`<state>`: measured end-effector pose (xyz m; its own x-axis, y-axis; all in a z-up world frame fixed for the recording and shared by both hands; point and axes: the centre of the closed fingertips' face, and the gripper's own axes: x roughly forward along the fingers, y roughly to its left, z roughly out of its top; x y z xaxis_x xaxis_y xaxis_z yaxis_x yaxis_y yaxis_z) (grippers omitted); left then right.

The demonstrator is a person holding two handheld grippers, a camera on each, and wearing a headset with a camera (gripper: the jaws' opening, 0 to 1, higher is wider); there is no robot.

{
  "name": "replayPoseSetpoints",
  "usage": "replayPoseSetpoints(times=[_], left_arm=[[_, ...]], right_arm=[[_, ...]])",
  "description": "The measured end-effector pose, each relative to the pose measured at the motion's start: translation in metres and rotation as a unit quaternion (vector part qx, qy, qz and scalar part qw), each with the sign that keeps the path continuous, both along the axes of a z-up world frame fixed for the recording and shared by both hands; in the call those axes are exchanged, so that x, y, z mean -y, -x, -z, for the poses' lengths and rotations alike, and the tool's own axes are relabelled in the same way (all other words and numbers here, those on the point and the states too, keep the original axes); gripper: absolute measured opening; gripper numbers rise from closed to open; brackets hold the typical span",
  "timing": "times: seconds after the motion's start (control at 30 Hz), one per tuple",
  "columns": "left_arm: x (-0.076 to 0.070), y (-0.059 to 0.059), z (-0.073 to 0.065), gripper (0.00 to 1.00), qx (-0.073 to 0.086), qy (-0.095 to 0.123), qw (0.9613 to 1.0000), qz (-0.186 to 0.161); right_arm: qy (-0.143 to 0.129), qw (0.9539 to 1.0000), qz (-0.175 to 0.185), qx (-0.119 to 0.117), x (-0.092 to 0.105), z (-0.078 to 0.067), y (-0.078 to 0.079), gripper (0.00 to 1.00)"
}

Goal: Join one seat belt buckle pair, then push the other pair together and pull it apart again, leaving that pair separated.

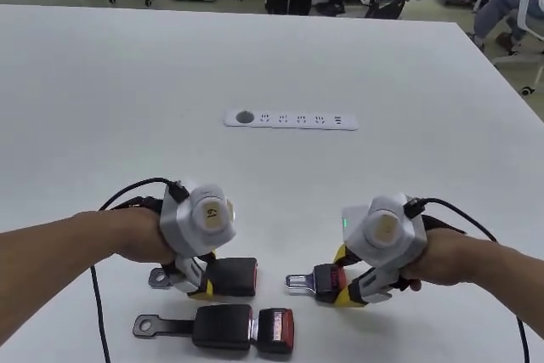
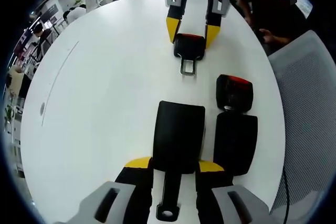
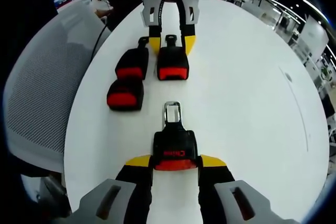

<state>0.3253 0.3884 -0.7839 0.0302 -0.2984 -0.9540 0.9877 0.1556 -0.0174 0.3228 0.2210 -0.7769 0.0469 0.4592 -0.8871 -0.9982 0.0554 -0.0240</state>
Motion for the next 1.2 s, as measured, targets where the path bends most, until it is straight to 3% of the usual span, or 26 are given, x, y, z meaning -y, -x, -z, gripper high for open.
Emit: replayPoseSetpoints(times=[0.47, 0.7, 0.83, 1.07, 1.2], left_arm=[[-0.001, 0.000, 0.001, 0.32, 0.001, 0.011, 0.9999, -0.001], [0.000, 0.000, 0.000, 0.33, 0.004, 0.012, 0.9998, 0.015], [0.001, -0.006, -0.003, 0.40, 0.024, 0.008, 0.9996, 0.016], [-0.009, -0.005, -0.002, 0.44, 0.023, 0.013, 0.9996, 0.008], [-0.015, -0.005, -0.005, 0.46, 0.019, 0.028, 0.9993, -0.013]], right_arm=[[0.009, 1.0000, 0.003, 0.002, 0.011, 0.002, 0.000, 0.30], [0.011, 0.9999, -0.001, 0.011, 0.011, 0.003, -0.003, 0.31], [0.001, 0.9999, 0.004, 0.015, 0.008, -0.003, -0.002, 0.34], [-0.005, 0.9996, 0.010, 0.026, 0.013, -0.008, -0.005, 0.39], [-0.005, 0.9994, 0.012, 0.033, 0.021, -0.011, -0.006, 0.41]])
